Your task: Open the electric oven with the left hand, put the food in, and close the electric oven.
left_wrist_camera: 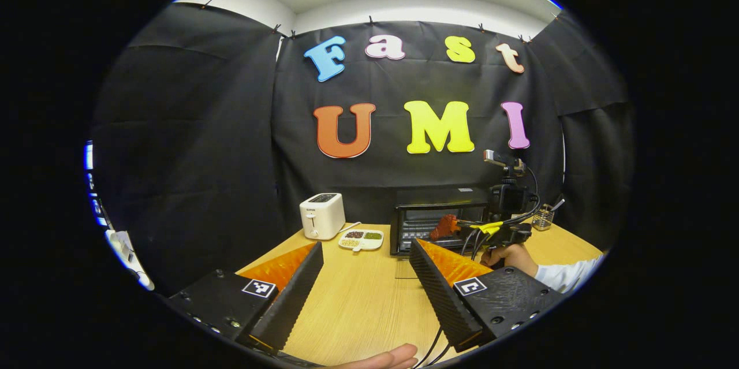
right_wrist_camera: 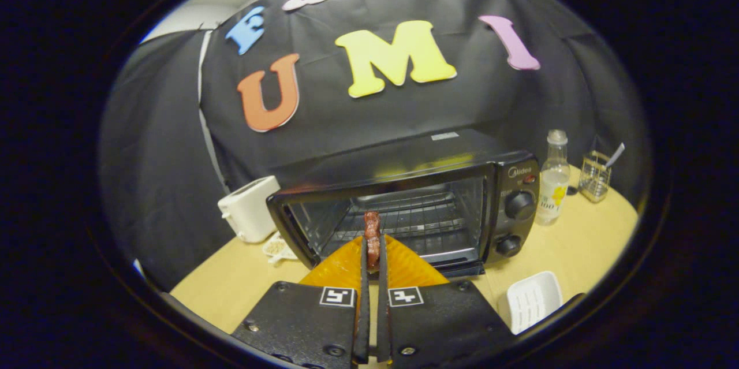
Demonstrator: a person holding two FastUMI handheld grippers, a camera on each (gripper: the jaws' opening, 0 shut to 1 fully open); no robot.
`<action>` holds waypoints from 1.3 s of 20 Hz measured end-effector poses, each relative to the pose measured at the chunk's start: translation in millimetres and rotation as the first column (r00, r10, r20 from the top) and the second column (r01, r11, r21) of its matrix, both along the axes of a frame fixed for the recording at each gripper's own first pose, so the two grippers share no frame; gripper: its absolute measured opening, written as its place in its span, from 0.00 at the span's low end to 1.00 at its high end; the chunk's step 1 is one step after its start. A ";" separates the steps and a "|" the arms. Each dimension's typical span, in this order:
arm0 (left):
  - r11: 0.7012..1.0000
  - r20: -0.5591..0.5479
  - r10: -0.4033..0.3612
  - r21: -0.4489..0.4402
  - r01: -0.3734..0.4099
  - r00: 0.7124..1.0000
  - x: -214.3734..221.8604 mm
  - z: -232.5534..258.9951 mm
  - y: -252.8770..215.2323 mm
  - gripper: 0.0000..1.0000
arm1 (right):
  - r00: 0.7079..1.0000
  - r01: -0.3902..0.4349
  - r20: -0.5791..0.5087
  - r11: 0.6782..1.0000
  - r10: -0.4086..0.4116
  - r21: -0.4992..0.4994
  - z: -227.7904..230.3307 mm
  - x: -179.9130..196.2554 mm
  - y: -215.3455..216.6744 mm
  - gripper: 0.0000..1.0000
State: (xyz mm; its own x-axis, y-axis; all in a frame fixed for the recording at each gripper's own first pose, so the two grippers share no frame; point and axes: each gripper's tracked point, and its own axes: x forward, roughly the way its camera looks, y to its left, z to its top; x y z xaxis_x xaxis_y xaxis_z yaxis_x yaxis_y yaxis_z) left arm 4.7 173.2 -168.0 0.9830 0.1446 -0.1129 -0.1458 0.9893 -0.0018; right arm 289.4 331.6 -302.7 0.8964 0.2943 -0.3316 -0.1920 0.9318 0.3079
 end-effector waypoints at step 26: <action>0.997 -0.085 -0.034 -0.069 0.028 0.996 21.5 -33.5 -8.3 0.96 | 0.998 0.063 -0.009 0.996 -0.062 0.070 -34.3 7.7 -34.3 0.79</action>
State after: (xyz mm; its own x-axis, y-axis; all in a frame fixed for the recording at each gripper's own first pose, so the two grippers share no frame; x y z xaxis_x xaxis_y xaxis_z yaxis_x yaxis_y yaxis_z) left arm 26.1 165.0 -201.5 0.9731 0.1032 -0.2060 -0.1174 0.9914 -0.0578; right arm 297.1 297.3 -337.0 0.9117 0.2605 -0.3179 -0.1317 0.9179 0.3744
